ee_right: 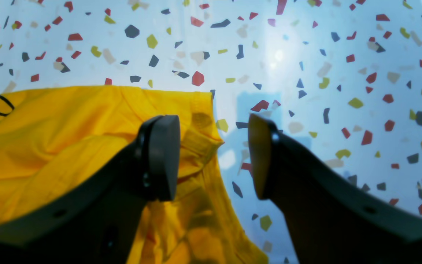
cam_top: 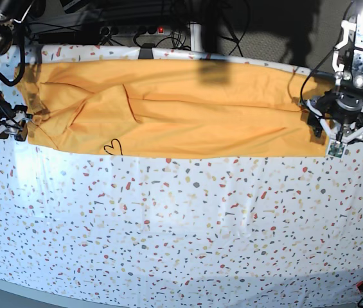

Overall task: Fold the T-shirt properly
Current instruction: 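Release the shirt and reposition both grippers at the strip's ends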

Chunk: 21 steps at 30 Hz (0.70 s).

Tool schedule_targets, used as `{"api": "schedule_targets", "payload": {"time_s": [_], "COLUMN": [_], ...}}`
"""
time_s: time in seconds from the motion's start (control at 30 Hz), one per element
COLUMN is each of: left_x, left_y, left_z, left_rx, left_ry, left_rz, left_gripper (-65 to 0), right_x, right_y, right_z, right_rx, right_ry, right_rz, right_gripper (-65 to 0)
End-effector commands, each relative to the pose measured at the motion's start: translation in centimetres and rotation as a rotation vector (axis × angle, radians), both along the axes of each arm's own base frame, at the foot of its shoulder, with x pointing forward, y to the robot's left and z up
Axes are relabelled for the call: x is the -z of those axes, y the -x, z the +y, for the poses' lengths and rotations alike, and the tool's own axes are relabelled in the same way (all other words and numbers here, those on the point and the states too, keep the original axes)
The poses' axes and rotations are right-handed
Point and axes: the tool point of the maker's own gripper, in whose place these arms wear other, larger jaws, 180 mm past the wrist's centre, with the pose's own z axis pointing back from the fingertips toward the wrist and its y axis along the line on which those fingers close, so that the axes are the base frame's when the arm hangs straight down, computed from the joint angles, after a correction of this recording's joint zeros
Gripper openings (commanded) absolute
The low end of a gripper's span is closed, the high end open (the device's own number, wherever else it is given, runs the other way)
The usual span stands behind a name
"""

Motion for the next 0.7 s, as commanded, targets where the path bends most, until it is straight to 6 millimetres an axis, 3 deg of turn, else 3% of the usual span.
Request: {"api": "schedule_targets", "payload": {"time_s": [0.0, 0.1, 0.17, 0.33, 0.5, 0.57, 0.67], "left_x": [-1.7, -3.5, -4.4, -5.8, -4.2, -3.7, -2.6], "left_y": [-1.0, -1.5, -1.6, -2.8, -0.7, 0.3, 1.4], "left_z": [1.0, 2.9, 2.5, -3.7, -10.1, -11.7, -12.2], "left_rx": [-0.011, -0.109, -0.120, 0.037, 0.270, 0.313, 0.308], "left_ry": [-0.053, -0.120, -0.096, 0.256, 0.439, 0.488, 0.504], "left_rz": [-0.055, -0.133, -0.163, -0.254, -0.139, -0.115, -0.085], "left_gripper": [-25.9, -25.9, -25.9, -25.9, -26.0, -26.0, -26.0], "right_x": [-2.2, -3.7, -4.9, -5.9, -3.9, -2.8, -0.4], "right_y": [-1.3, -2.1, -2.5, -2.6, -1.4, -0.7, 0.9], "right_z": [-0.3, 1.8, 3.6, 5.7, 6.8, 7.4, 8.7], "right_rx": [-0.003, -0.071, -0.146, -0.181, -0.194, -0.206, -0.238], "right_ry": [-0.003, -0.091, -0.139, -0.227, -0.261, -0.267, -0.270], "right_rz": [-0.082, -0.162, -0.211, -0.251, -0.172, -0.129, -0.038], "right_gripper": [-34.8, -34.9, -34.9, -34.9, -35.1, -35.1, -35.1]}}
